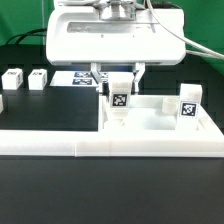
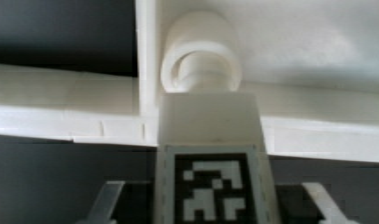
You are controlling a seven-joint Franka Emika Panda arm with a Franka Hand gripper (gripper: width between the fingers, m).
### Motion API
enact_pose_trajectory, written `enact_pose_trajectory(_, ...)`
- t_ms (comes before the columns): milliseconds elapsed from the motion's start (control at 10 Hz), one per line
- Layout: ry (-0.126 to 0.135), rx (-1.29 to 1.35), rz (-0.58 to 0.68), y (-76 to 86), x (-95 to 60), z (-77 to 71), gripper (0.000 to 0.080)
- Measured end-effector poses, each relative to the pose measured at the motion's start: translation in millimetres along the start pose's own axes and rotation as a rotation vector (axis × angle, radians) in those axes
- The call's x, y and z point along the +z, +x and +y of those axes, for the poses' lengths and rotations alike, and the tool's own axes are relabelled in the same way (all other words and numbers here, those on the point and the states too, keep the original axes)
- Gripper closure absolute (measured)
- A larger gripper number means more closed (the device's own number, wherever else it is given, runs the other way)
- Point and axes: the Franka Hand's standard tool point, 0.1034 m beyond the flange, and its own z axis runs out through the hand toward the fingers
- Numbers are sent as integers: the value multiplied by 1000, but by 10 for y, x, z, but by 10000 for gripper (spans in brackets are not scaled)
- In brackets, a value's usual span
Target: Assemble square table
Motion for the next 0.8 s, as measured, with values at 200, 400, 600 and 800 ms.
enact_pose_trajectory(200, -14, 2, 3, -67, 53, 58, 509)
enact_pose_trajectory(400, -46, 2, 51, -43, 67, 121, 509)
enact_pose_trajectory(600, -61, 4, 78, -29, 70, 131, 509)
enact_pose_trajectory(800, -60, 4, 77, -31, 70, 131, 443)
